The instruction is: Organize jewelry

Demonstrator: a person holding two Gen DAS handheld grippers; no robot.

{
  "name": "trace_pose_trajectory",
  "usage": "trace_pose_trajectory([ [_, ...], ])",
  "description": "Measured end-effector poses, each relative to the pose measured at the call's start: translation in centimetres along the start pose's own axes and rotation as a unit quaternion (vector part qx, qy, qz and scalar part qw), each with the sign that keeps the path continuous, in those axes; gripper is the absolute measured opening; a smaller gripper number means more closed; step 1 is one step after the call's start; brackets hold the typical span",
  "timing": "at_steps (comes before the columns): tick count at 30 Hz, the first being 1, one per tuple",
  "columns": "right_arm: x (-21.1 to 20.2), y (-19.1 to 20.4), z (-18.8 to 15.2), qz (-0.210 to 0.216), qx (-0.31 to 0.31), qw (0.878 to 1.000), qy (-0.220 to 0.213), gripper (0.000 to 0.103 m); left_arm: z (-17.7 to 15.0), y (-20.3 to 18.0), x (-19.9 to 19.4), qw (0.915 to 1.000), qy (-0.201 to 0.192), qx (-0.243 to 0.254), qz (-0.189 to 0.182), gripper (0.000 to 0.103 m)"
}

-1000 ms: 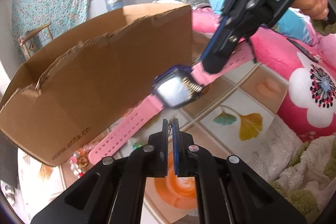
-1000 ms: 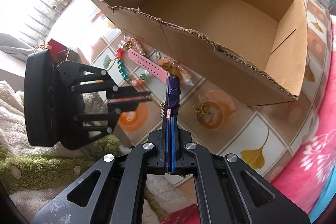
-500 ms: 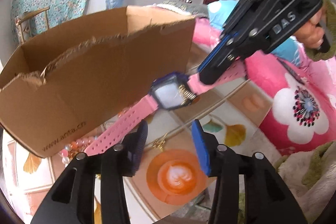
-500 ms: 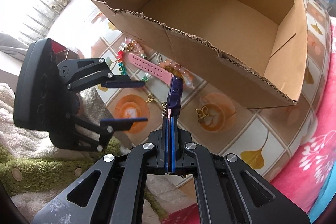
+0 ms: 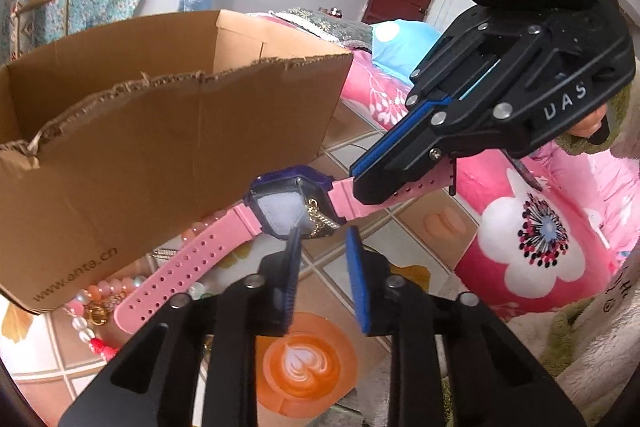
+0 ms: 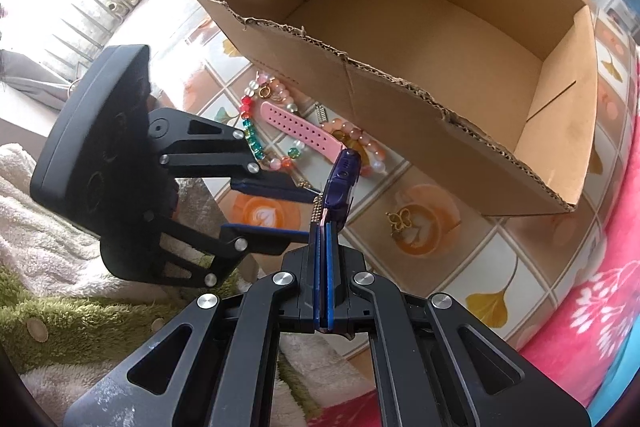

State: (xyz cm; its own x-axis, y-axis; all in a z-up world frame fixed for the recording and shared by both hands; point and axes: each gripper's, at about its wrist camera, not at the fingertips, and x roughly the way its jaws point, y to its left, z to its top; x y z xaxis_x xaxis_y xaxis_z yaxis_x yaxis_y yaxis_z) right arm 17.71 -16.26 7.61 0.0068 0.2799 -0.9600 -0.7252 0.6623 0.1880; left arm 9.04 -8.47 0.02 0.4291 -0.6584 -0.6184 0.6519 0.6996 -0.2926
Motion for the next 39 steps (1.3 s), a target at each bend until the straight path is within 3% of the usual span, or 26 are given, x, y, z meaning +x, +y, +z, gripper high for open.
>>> trace_pose_trajectory([
  [15, 0.4, 0.5, 0.0, -0.006, -0.015, 1.000, 0.004, 0.000, 0.2, 1.2, -1.0, 0.9987, -0.008, -0.026, -0.043, 0.017],
  [19, 0.5, 0.8, 0.2, -0.008, -0.017, 1.000, 0.002, 0.001, 0.4, 1.8, -1.3, 0.9982, -0.010, -0.032, -0.051, 0.012],
  [26, 0.4, 0.4, 0.2, -0.016, -0.011, 1.000, 0.002, 0.000, 0.0, 1.4, -1.3, 0.9993, -0.011, -0.018, -0.032, 0.002],
  [35, 0.3, -0.4, 0.1, -0.027, 0.000, 1.000, -0.001, 0.000, -0.8, 1.4, -1.7, 0.9999, 0.007, -0.008, -0.002, 0.002],
  [39, 0.3, -0.5, 0.2, -0.031, 0.000, 0.999, -0.004, 0.001, -1.3, 1.3, -1.1, 0.9992, 0.027, 0.007, 0.029, 0.003],
])
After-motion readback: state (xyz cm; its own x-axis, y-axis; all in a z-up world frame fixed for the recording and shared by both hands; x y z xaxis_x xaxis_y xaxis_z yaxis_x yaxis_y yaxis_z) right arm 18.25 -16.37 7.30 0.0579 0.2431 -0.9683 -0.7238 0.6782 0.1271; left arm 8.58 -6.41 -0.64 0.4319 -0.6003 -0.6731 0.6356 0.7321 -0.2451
